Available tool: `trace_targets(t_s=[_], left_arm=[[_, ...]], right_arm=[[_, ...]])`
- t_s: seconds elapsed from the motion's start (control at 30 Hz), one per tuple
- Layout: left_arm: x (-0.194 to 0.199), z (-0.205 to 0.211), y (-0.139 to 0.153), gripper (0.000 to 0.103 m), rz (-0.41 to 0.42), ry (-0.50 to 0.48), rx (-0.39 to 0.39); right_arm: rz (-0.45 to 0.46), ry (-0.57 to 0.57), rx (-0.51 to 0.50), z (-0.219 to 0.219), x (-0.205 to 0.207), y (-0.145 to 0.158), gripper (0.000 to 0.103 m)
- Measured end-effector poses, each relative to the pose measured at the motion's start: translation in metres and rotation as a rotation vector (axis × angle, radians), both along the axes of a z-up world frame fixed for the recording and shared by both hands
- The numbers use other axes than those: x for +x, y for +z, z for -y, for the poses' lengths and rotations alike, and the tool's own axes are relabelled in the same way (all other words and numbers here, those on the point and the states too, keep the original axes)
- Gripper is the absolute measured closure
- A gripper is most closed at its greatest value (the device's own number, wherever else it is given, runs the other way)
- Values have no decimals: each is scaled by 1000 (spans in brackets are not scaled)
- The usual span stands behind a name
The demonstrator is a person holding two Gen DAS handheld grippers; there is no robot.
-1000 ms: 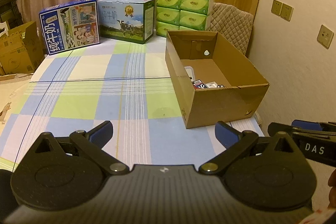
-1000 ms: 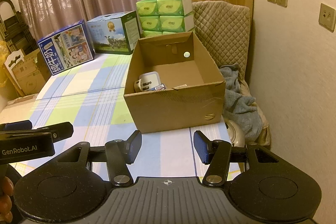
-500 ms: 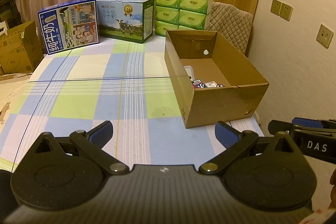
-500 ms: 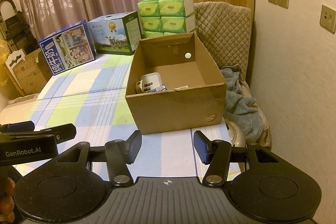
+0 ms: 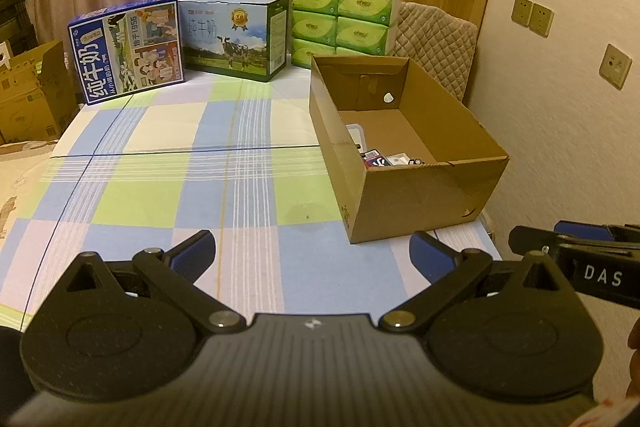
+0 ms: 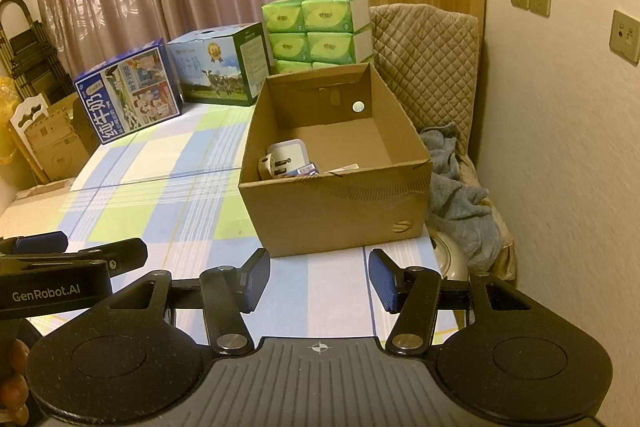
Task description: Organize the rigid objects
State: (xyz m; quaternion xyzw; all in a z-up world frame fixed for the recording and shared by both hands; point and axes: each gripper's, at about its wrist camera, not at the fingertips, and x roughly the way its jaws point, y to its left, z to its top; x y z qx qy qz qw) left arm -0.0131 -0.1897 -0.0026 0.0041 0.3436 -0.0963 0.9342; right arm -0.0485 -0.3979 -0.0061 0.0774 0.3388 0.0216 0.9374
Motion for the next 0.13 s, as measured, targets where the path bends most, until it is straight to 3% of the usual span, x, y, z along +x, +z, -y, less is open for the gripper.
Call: trace_targets(t_s=[0.13], left_arm=[[0, -1, 0, 1, 3, 1, -9]], right_arm=[[0, 0, -1, 0, 0, 0, 51]])
